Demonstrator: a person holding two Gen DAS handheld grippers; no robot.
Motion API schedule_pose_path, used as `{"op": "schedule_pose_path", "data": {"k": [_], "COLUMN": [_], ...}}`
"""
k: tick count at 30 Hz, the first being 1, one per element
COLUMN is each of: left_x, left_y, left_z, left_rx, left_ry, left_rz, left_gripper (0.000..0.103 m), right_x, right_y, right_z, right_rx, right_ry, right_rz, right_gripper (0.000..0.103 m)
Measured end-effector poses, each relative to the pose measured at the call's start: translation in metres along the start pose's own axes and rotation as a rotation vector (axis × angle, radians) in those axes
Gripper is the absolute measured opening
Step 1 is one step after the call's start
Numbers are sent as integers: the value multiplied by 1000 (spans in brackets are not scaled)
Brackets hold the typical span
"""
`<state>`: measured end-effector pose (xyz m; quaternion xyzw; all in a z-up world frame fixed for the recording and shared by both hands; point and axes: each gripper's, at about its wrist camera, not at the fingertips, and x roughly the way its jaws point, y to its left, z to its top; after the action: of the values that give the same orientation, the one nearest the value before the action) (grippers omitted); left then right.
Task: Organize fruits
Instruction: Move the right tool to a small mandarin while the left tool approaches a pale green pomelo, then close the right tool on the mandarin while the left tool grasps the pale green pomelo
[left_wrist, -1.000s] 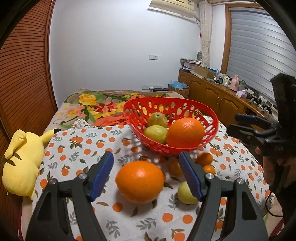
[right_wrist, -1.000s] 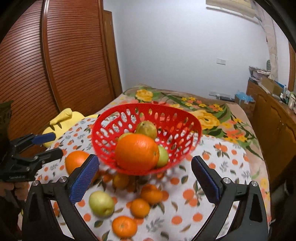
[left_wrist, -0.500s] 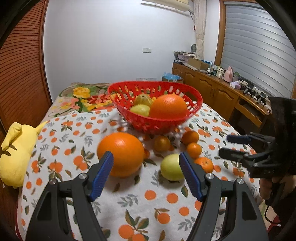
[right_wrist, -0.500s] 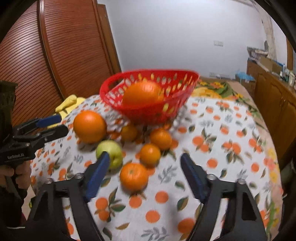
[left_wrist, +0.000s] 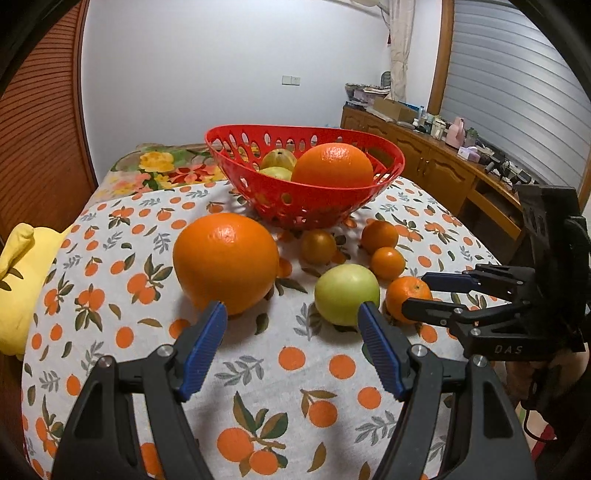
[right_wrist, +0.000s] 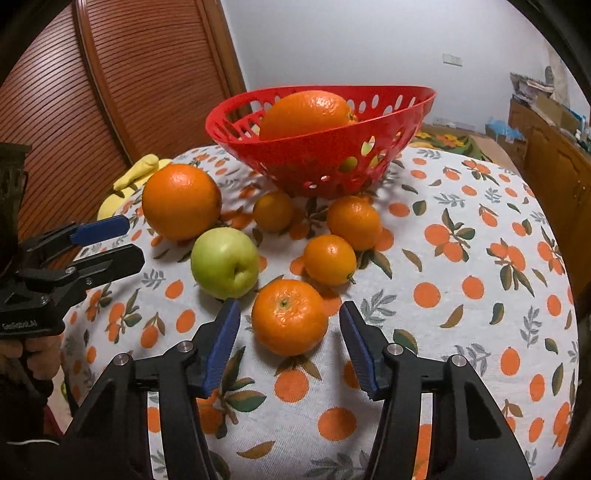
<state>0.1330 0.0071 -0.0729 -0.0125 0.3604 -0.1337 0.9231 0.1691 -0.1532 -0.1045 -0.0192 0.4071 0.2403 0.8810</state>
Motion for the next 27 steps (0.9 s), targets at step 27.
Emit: {"op": "schedule_pose_path", "data": {"k": [27], "left_x": [38], "left_y": [-32], "left_z": [9], "left_rx": [50], "left_ry": [58], "left_rz": [-80], "left_gripper": [73], "right_x": [-28], "right_y": [-28], "right_z": [-8], "right_rx": [44], "right_ry": [-49], "right_rz": [-34], "right_gripper": [44]}}
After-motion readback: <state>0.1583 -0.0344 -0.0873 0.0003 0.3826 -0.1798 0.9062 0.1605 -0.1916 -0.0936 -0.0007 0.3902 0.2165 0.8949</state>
